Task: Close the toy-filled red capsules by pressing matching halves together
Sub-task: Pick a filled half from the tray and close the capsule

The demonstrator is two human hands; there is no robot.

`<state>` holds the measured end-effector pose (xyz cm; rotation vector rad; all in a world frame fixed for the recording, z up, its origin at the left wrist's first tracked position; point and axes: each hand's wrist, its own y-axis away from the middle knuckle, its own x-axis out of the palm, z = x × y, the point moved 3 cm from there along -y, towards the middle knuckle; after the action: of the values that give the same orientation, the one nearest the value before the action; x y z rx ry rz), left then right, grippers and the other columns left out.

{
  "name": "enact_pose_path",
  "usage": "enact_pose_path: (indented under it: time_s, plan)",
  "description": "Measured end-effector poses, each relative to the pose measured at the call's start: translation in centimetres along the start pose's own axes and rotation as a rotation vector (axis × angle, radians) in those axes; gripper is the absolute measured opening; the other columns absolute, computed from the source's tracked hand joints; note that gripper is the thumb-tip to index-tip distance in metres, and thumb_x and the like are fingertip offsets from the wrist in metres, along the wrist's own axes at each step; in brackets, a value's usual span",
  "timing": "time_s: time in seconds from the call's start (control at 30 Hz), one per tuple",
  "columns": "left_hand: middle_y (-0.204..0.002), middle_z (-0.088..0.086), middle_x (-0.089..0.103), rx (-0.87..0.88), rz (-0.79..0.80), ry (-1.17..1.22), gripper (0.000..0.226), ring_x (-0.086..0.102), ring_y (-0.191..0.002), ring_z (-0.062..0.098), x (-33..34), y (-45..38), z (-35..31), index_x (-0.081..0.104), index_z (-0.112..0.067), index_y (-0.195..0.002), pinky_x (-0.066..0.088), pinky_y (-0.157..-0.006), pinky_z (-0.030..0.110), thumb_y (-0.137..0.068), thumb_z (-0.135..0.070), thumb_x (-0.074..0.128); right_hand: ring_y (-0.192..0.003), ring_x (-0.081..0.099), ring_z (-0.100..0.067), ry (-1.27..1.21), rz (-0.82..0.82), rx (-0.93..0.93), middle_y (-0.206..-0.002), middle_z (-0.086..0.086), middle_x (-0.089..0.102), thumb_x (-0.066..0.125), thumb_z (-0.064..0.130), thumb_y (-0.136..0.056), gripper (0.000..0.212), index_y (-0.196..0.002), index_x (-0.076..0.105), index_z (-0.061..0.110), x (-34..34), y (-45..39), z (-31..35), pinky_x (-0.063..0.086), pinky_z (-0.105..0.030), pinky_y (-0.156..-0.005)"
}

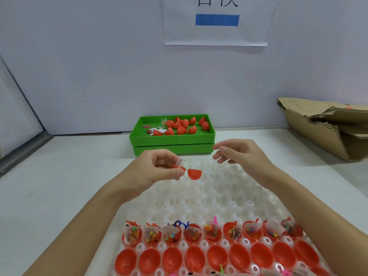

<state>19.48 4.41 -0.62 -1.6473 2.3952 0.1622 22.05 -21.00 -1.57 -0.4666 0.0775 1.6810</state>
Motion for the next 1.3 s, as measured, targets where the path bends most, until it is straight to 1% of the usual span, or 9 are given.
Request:
enact_pose_path:
  time_s: [0.07,0.17,0.4,0.5,0.63,0.8,0.93,1.13,1.3]
  plan:
    - [-0.091,0.008,0.075,0.026,-0.014,0.008,0.032,0.073,-0.083,0.024,-0.3,0.0,-0.2,0.073,-0.013,-0.095,0.058,-0.074,0.026,-0.069,-0.029,0.083,-0.086,0.073,-0.015,-0.033,0.012,0.005,-0.092,0.001,0.078,0.057,0.016,-0.100,0.018,-0.103,0.074,0.019,0.7,0.2,0.2,0.050,-0.029,-0.079]
    - [-0.091,0.008,0.074,0.072,-0.071,0.082,0.026,0.073,-0.080,0.026,-0.5,-0.1,-0.4,0.073,-0.016,-0.092,0.058,-0.071,0.026,-0.070,-0.026,0.084,-0.088,0.073,-0.014,-0.043,0.074,0.005,-0.093,0.002,0.078,0.057,0.019,-0.100,0.019,-0.103,0.075,0.022,1.6,0.5,0.6,0.051,-0.028,-0.079]
    - [-0.090,0.010,0.073,0.014,-0.078,0.230,0.021,0.070,-0.081,0.024,-0.7,0.1,0.6,0.075,-0.017,-0.091,0.056,-0.074,0.027,-0.071,-0.023,0.079,-0.072,0.069,-0.012,-0.015,0.082,-0.025,-0.080,0.001,0.074,0.059,0.014,-0.099,0.018,-0.100,0.075,0.022,3.2,-1.1,1.8,0.052,-0.023,-0.068]
    - [-0.092,0.010,0.073,-0.013,-0.022,0.198,0.029,0.069,-0.085,0.022,-0.7,0.2,0.8,0.072,-0.011,-0.097,0.056,-0.078,0.028,-0.072,-0.022,0.079,-0.074,0.068,-0.015,-0.160,0.149,0.002,-0.079,-0.001,0.073,0.057,0.008,-0.099,0.020,-0.101,0.075,0.017,4.5,-1.6,1.7,0.053,-0.024,-0.067]
    - [-0.095,0.009,0.073,-0.021,0.057,0.162,0.034,0.069,-0.088,0.020,-0.5,0.1,0.8,0.070,-0.007,-0.102,0.057,-0.081,0.028,-0.073,-0.020,0.080,-0.070,0.068,-0.016,-0.167,0.145,-0.021,-0.074,-0.003,0.072,0.058,0.001,-0.097,0.021,-0.098,0.076,0.013,4.5,-1.4,1.1,0.054,-0.026,-0.066]
    - [-0.096,0.011,0.075,0.050,-0.119,0.189,0.028,0.072,-0.084,0.022,-1.9,-0.4,0.7,0.073,-0.015,-0.093,0.056,-0.073,0.024,-0.067,-0.018,0.082,-0.064,0.067,-0.015,-0.110,0.137,-0.117,-0.072,-0.005,0.072,0.058,-0.002,-0.096,0.022,-0.095,0.076,0.011,4.6,-1.0,2.0,0.051,-0.024,-0.058]
    - [-0.092,0.007,0.075,0.122,-0.276,0.125,0.031,0.072,-0.081,0.021,-3.0,-0.3,1.2,0.073,-0.015,-0.090,0.057,-0.071,0.025,-0.062,-0.020,0.084,-0.069,0.067,-0.016,-0.145,0.124,-0.110,-0.077,-0.005,0.073,0.055,-0.006,-0.095,0.027,-0.103,0.073,0.012,5.1,-0.9,2.2,0.051,-0.024,-0.062]
    - [-0.086,0.003,0.075,0.179,-0.233,-0.017,0.034,0.071,-0.081,0.018,-1.5,-0.3,1.2,0.071,-0.013,-0.091,0.058,-0.076,0.026,-0.063,-0.023,0.086,-0.078,0.072,-0.016,-0.110,0.153,-0.076,-0.087,-0.005,0.076,0.067,0.002,-0.091,0.025,-0.115,0.069,0.011,5.5,-0.5,1.8,0.053,-0.024,-0.065]
    - [-0.084,0.003,0.074,0.171,-0.171,-0.039,0.037,0.069,-0.080,0.021,-0.6,-0.3,1.0,0.067,-0.009,-0.092,0.057,-0.081,0.038,-0.063,-0.021,0.087,-0.084,0.075,-0.016,-0.070,0.193,-0.016,-0.091,-0.002,0.078,0.077,0.005,-0.084,0.031,-0.113,0.070,0.014,5.5,-0.3,1.5,0.055,-0.019,-0.071]
